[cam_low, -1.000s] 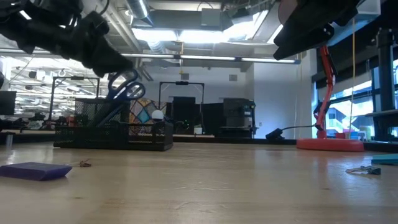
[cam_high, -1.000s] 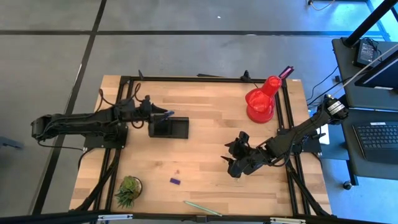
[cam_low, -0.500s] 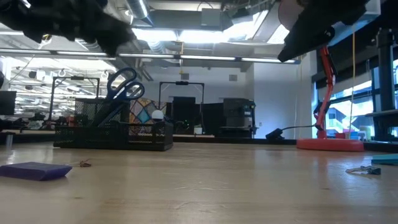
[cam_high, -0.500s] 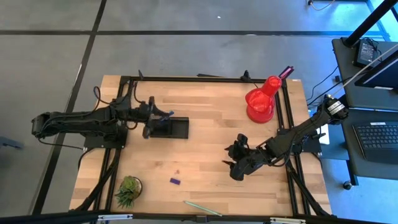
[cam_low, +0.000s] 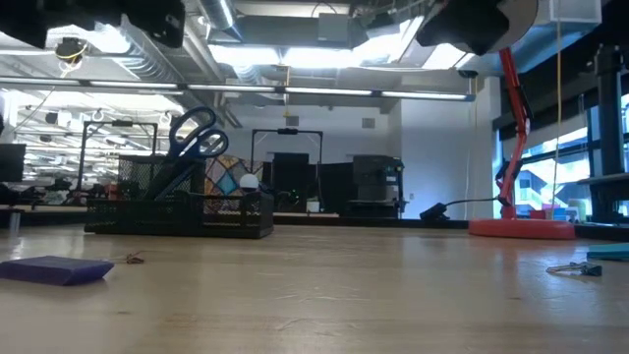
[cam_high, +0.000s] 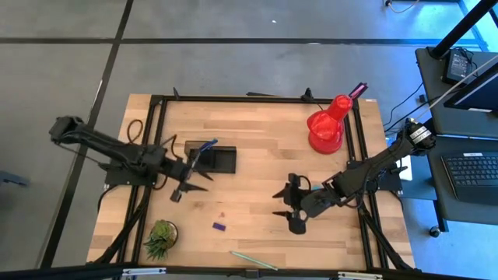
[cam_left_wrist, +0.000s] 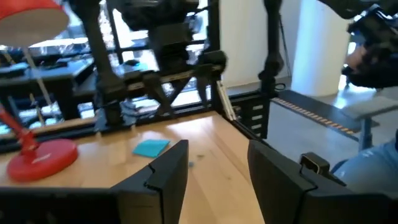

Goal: Pick and place office supplies into organizer
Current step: Put the blue pencil into the black desk organizer

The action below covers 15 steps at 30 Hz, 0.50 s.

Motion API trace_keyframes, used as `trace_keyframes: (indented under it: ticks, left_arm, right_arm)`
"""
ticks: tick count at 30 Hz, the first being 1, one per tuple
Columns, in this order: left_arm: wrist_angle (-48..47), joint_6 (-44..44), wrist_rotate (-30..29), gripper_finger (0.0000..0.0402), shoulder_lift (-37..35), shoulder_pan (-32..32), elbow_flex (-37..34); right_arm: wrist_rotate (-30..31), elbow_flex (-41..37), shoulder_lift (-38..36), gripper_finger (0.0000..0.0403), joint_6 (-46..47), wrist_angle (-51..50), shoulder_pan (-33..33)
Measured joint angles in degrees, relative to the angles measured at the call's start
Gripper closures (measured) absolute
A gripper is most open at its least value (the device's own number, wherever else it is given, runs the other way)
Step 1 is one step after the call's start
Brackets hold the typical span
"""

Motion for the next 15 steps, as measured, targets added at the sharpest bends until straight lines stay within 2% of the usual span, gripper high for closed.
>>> trace_keyframes:
  ticks: [5, 8, 11, 15]
  left_arm:
    - [6.6, 3.3, -5.0, 0.0242, 7.5, -5.6, 0.0]
    - [9.2, 4.6, -7.9, 0.0242, 11.1, -7.6, 0.0]
    - [10.2, 4.4, -10.9, 0.0242, 13.7, -8.6, 0.0]
    - [10.2, 2.6, -15.1, 0.0242, 16.3, -9.3, 0.0]
  right_arm:
    - [-1.0, 0.3, 2.4, 0.0143, -1.2, 3.0, 1.2]
    - [-2.1, 3.2, 4.9, 0.0143, -1.4, 2.3, 2.5]
    - [-2.1, 8.2, 8.5, 0.0143, -1.3, -1.9, 3.8]
    - [-2.3, 18.1, 15.2, 0.0143, 0.9, -12.8, 5.0]
